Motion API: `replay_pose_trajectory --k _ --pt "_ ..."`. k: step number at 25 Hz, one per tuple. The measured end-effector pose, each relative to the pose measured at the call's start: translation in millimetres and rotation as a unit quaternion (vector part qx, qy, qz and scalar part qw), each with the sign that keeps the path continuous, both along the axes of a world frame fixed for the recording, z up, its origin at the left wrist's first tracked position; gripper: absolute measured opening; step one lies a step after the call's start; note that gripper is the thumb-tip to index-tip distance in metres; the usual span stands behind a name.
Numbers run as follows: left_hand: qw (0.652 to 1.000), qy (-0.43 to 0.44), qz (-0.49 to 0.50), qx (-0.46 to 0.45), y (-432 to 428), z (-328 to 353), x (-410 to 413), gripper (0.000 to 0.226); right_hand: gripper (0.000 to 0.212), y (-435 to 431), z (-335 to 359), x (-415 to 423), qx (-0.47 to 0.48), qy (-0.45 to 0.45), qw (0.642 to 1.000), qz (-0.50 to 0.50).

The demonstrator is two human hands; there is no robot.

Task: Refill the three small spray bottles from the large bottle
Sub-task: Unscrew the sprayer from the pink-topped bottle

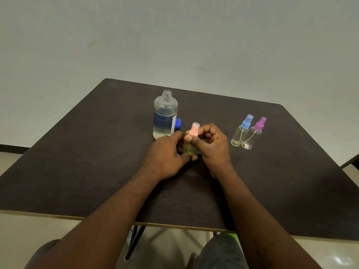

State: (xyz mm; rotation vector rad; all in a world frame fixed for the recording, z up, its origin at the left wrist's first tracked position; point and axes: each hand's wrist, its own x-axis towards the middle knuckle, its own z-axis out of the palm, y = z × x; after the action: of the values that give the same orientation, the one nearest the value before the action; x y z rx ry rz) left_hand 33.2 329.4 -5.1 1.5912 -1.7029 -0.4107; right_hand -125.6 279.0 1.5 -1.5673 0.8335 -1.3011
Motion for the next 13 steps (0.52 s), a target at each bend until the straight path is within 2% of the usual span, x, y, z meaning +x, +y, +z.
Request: replay_pose_trajectory --k 3,7,10,13 --pt "1.0 0.012 0.003 0.011 -0.3 0.4 -0.1 0.05 0.008 -2.8 2.5 -6.9 -0.017 0.025 0.999 -0.015" --pt "1.0 0.003 0.014 0.01 1.5 1.1 -2.1 0.047 0.013 2.0 5.8 -7.2 -0.017 0.021 1.0 -0.015" --pt "1.0 -0.013 0.014 0.001 1.4 1.6 -2.3 0.048 0.039 4.5 1.8 -0.4 -0.044 0.075 0.996 -0.027" --pt "1.0 -0.017 0.014 -0.003 0.2 0.7 -1.5 0.053 0.03 2.5 2.5 3.6 -0.035 0.063 0.996 -0.043"
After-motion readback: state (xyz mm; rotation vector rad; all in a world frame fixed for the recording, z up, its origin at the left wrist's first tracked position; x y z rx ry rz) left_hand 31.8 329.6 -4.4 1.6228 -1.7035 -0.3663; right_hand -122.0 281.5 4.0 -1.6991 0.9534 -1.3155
